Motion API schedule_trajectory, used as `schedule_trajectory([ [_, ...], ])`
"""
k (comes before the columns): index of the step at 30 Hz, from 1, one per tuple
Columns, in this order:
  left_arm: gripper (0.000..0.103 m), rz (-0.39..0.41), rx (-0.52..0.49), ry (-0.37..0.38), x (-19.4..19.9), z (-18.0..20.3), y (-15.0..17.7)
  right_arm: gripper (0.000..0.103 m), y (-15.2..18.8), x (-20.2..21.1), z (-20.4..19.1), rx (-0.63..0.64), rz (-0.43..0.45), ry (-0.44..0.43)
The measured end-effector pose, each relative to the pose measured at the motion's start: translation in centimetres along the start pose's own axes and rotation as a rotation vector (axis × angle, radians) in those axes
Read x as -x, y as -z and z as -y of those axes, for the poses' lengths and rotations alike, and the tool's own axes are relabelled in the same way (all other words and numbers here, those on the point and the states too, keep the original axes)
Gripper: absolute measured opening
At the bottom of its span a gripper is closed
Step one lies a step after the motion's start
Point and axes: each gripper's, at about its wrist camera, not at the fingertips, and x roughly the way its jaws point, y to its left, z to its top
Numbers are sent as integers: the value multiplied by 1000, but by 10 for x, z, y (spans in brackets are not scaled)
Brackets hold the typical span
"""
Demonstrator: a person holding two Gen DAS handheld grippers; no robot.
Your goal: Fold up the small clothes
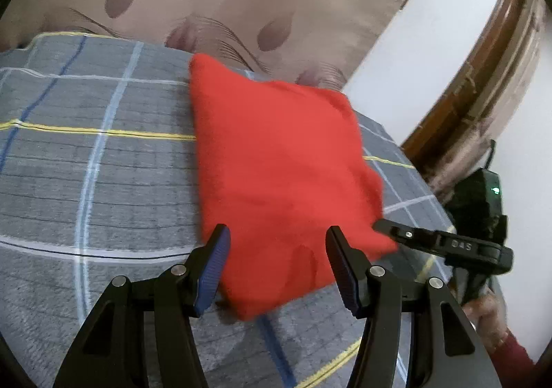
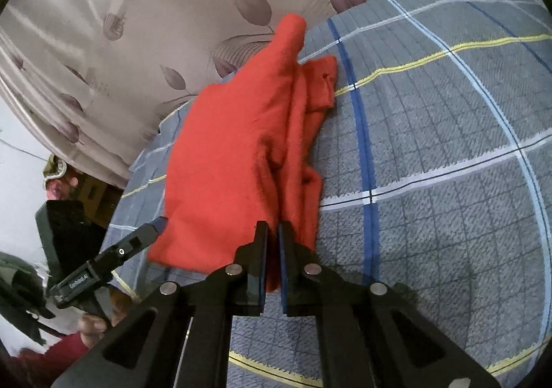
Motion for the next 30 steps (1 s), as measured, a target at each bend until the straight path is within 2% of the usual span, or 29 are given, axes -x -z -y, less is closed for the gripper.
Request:
schedule_trajectory([
  [5, 58, 0, 71, -88, 0, -14, 0, 4, 4, -2, -12, 45, 17, 53],
  [7, 58, 4, 88, -100, 1, -17, 0, 4, 5, -2, -16, 65, 23, 76],
  [22, 58, 17, 38, -202, 1, -8, -2, 7, 6, -2, -16, 79, 31, 87],
  [30, 58, 8, 23, -227, 0, -6, -1, 16, 8, -1, -19, 86, 30, 60],
])
